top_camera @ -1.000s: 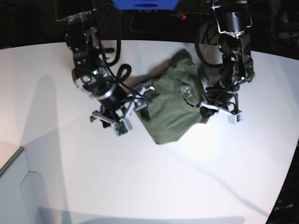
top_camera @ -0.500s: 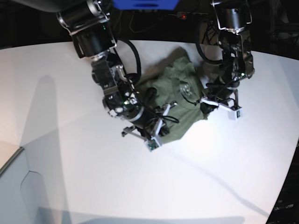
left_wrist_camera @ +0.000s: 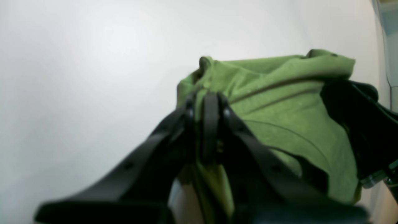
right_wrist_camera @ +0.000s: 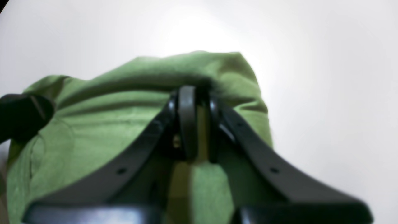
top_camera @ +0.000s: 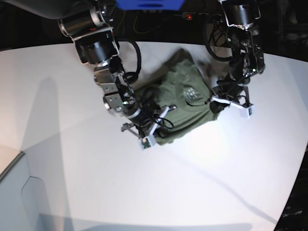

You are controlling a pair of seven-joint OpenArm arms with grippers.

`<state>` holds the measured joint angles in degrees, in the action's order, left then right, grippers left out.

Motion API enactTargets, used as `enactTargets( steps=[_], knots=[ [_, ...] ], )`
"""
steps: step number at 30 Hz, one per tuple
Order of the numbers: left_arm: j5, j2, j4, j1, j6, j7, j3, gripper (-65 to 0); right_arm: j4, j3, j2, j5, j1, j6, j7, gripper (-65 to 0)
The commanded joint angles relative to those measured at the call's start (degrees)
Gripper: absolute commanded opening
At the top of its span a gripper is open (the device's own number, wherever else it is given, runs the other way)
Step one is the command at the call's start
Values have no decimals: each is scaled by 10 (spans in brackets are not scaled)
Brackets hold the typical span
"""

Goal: Layout the t-shirt on the table in an organized manner, then fold the t-shirt properly
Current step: 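Grasp the bundle edges with both grippers and tuck them under, then release the bundle and raise both grippers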

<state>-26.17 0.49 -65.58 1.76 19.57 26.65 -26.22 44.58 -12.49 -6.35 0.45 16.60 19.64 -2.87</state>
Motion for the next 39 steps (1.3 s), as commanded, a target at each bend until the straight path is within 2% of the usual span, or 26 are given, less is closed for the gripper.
enactTargets(
  steps=[1,4,6,11,15,22,28,30,36,39],
  knots=[
    [8,-5,-10,-1,-10,0,-5,-649,4,1,4,-7,8,-6,-5,-598],
    [8,-5,-10,-1,-10,2,-5,-633,5,2,4,-7,9,-6,-5,-598],
    [8,-5,-14,-2,-10,2,-5,-585,6,2,4,-7,9,-6,-5,-598],
    [8,-2,-60,2,-10,2,-6,-407,7,2,4,-7,7,-6,-5,-598],
    [7,4,-131,21,-10,2,-5,-340,32,3,4,-6,4,-6,-4,-598],
    [7,31,-215,80,-11,2,-3,-334,213,3,9,-6,-58,-6,-9,-598],
    [7,50,-213,136,-10,2,-1,-333,333,4,46,-6,-130,-6,-9,-590],
    [7,57,-203,140,-10,2,-1,-333,354,8,57,-6,-148,-6,-9,-562],
    [7,61,-134,118,-10,3,18,-333,385,65,57,-6,-190,-6,-9,-458],
    [7,61,-114,112,-10,2,35,-333,385,81,58,-6,-202,-6,-9,-433]
  ],
)
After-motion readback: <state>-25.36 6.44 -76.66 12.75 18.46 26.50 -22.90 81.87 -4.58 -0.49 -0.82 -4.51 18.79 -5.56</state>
